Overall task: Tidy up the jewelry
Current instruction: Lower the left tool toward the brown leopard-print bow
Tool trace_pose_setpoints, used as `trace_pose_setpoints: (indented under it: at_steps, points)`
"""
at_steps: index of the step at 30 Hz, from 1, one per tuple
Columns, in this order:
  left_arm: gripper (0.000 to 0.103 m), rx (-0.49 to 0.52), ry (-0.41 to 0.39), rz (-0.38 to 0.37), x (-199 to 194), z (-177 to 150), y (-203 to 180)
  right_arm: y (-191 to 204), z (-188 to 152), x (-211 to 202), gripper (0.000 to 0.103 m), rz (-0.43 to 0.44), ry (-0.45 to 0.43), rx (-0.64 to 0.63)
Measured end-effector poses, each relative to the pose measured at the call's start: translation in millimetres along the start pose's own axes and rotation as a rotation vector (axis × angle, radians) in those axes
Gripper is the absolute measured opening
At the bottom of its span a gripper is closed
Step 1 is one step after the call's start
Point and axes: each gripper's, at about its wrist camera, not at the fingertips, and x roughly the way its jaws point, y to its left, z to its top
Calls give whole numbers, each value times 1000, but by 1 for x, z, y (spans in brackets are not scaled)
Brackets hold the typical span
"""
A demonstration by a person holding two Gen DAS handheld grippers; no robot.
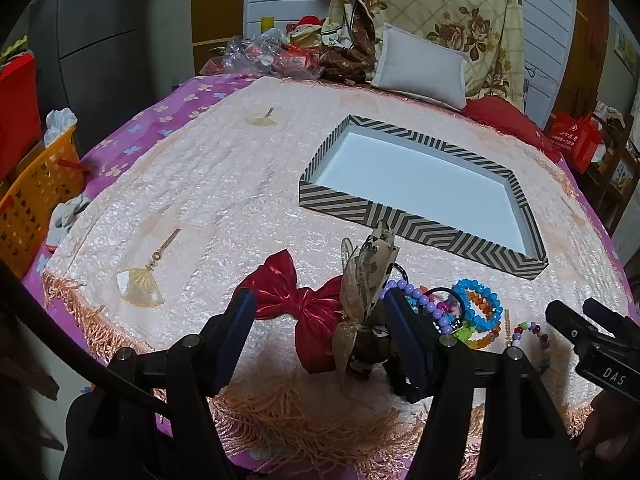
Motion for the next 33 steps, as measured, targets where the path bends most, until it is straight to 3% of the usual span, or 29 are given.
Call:
trace_pose_setpoints:
  at_steps: [26, 33]
  points:
    - [51, -22, 22, -28, 1, -2, 3, 6, -2, 6, 101, 23, 41, -12]
    - [52, -90, 39, -191, -1, 0, 27, 3, -3, 8, 101, 27, 49, -2]
